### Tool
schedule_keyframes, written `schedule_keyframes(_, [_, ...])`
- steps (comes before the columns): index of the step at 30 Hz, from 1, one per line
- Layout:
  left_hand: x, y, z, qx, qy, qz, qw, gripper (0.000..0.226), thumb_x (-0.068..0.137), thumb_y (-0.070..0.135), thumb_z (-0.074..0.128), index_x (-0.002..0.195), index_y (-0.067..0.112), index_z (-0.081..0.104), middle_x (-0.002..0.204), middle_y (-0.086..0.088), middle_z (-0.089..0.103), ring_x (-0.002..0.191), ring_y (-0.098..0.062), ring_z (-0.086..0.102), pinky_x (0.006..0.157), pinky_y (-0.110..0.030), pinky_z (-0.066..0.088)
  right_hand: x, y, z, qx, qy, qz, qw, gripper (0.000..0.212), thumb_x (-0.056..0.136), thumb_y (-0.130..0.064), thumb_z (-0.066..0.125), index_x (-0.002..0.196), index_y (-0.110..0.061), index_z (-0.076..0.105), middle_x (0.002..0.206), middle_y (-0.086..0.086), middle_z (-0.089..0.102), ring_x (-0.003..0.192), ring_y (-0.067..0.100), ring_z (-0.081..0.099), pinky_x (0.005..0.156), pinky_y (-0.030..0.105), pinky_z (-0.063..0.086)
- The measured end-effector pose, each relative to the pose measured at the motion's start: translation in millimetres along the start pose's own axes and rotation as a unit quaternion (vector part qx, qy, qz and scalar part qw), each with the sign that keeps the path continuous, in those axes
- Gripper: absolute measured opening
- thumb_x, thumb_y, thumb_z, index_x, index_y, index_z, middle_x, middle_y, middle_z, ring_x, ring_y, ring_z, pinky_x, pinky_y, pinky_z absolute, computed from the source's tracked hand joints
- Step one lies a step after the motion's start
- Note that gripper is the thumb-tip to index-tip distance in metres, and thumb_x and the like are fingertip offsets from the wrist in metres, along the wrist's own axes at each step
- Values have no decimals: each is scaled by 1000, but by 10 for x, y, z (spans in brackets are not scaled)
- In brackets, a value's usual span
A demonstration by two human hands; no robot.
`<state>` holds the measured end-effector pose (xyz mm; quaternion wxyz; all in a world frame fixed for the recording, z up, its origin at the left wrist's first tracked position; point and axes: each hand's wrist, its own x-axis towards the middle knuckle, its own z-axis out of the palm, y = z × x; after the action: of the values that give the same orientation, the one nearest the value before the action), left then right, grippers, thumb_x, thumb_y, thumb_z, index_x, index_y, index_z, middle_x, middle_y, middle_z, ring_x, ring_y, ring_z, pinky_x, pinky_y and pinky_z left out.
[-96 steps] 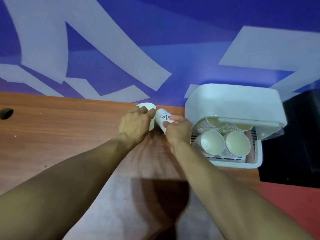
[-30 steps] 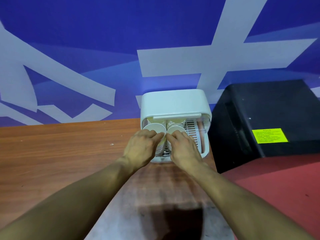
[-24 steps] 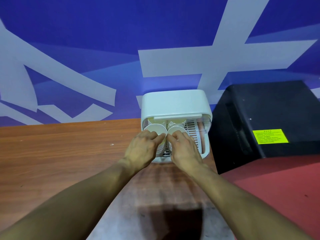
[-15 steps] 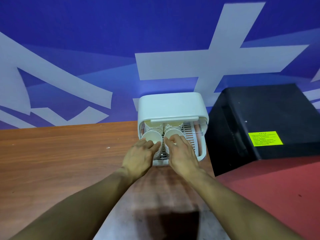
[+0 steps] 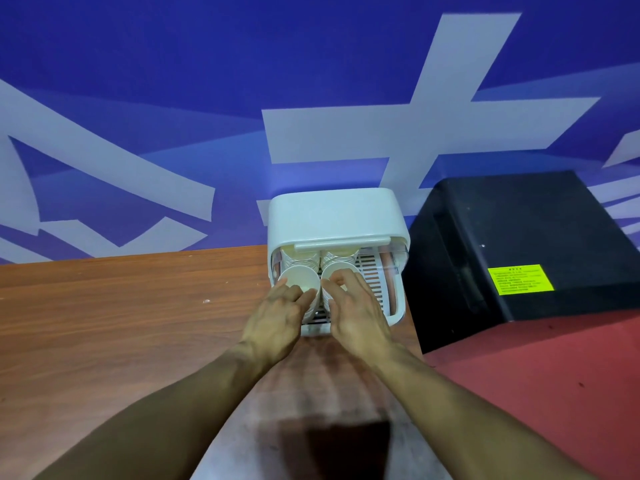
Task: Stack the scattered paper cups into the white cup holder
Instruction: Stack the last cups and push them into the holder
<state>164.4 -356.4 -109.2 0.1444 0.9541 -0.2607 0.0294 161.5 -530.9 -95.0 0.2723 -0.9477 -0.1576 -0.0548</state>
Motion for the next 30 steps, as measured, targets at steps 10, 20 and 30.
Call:
schedule_keyframes(10, [-132,86,176,-233,89,-257,934,90,74,28,83,146,22,29,136,-3,39,124,-19,41,96,-33,43,-162,172,161,158,79,232,957,97,67,-23,84,144,-8,28,138,1,34,126,12,36,103,20,32])
schedule_keyframes(20, [28,-7,291,-300,41,-349,887,72,63,35,88,124,31,50,107,11,67,96,-17,64,69,-22,43,61,399,357,227,8,328,917,84,44,-33,89,118,-30,51,108,-11,64,99,11,60,80,28,51])
schedule_keyframes(30, [77,61,274,-323,55,-344,880,68,63,30,87,120,34,51,96,18,62,85,-11,59,66,-17,41,43,476,236,208,81,367,903,80,55,-21,89,124,-26,49,104,-10,60,96,10,54,78,21,43])
